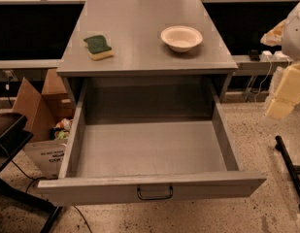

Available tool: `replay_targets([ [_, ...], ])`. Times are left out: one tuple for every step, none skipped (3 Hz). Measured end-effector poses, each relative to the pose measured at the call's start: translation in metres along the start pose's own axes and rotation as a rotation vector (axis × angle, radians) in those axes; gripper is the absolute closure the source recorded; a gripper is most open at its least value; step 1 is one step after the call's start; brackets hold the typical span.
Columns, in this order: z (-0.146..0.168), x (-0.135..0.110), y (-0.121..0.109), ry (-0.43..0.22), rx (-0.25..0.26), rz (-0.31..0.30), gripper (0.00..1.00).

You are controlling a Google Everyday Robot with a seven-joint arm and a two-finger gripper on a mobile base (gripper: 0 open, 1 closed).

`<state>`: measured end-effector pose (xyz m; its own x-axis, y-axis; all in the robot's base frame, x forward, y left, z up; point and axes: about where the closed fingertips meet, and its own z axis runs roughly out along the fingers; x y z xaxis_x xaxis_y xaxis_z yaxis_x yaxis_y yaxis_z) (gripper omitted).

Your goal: Place sponge into top drawer

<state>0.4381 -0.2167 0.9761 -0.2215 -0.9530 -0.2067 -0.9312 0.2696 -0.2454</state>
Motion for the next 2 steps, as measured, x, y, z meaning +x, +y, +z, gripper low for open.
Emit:
replay_targets([
  [0.0,0.0,0.0,0.0,0.0,0.0,0.0],
  [0.0028,0.0006,-0.0075,-0.043,0.056,0.001,0.0],
])
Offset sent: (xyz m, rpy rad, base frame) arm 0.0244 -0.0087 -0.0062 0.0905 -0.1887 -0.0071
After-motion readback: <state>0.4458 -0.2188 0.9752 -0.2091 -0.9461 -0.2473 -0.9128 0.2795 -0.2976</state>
